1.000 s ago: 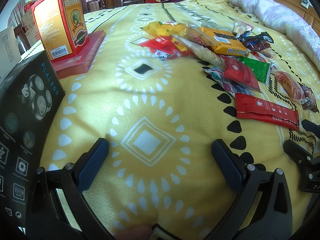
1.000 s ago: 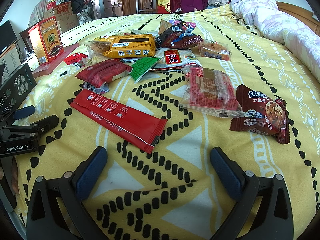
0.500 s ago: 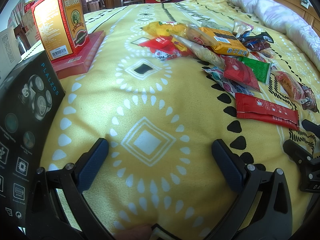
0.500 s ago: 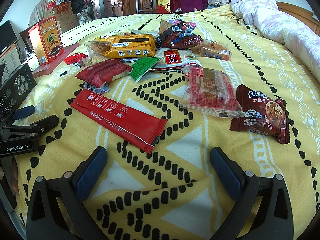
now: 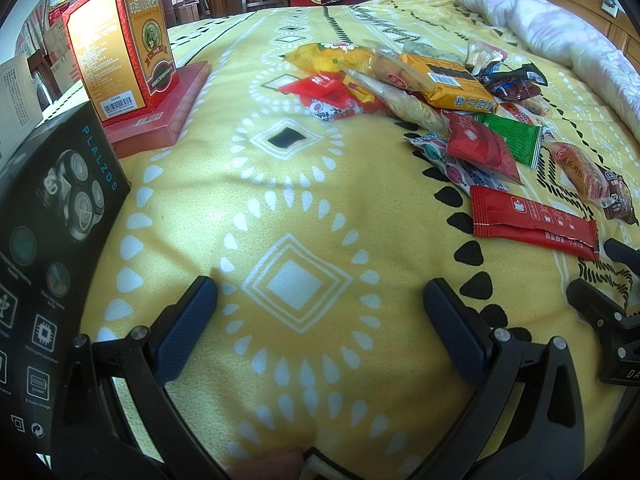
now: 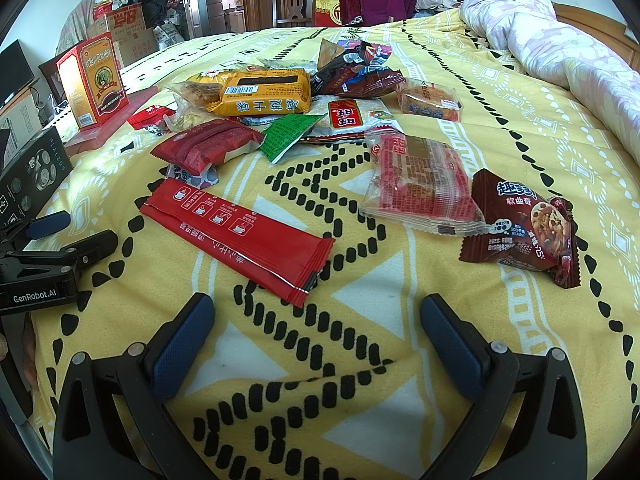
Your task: Organize snacks
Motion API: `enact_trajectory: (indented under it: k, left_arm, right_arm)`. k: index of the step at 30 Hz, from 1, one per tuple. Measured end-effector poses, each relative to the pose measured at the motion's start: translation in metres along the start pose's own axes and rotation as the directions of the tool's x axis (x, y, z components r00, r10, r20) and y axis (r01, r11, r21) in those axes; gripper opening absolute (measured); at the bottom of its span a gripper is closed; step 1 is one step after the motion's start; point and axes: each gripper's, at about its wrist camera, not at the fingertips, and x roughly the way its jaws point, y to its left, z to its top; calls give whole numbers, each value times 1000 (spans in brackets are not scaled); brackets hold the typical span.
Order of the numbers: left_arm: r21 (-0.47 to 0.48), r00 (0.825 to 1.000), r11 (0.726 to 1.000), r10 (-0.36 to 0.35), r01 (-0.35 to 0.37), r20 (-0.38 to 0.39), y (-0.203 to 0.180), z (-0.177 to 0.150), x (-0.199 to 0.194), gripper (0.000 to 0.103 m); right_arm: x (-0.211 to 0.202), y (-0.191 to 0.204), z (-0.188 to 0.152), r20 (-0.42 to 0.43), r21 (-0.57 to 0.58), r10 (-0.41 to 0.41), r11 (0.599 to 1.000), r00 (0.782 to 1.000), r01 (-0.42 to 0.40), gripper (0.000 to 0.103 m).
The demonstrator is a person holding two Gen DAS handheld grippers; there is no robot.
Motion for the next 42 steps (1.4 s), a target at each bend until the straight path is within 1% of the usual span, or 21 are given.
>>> enact_trajectory:
  k: [42]
  left_arm:
    - [2, 1000, 1000, 5, -5, 1, -1, 1, 0, 103]
  right_arm:
    - [0, 0, 0, 0, 0, 0, 1000, 1000, 0, 103]
